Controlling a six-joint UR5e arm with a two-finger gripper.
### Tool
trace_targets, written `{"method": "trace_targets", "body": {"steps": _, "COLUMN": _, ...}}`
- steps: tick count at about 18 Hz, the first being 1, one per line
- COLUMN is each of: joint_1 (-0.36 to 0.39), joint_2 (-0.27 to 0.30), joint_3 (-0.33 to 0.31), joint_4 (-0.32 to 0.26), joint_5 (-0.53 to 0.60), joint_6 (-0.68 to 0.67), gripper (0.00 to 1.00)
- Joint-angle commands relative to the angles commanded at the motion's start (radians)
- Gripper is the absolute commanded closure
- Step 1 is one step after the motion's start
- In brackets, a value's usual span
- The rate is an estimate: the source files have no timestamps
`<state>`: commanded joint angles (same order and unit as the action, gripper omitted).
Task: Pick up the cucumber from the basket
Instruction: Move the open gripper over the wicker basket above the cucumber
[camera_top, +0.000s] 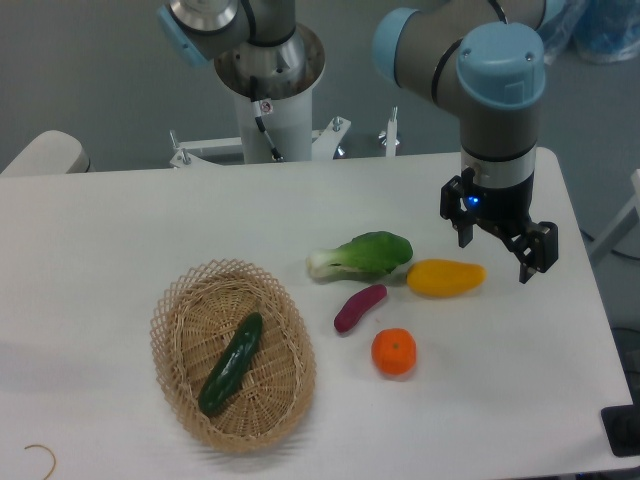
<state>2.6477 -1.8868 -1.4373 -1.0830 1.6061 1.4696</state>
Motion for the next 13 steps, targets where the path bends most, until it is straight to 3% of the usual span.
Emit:
{"method": "trace_targets", "body": {"steps": 9, "joint_1": -0.041, "joint_2": 0.0, "joint_3": -0.043, "joint_4": 0.0, "joint_5": -0.028, "joint_6": -0.027, "gripper": 0.0}}
{"method": "trace_targets", "body": {"steps": 13, "joint_1": -0.11, "joint_2": 0.003, "joint_3": -0.087, "joint_4": 0.018, "joint_5": -0.054, "joint_6": -0.271, "gripper": 0.0}}
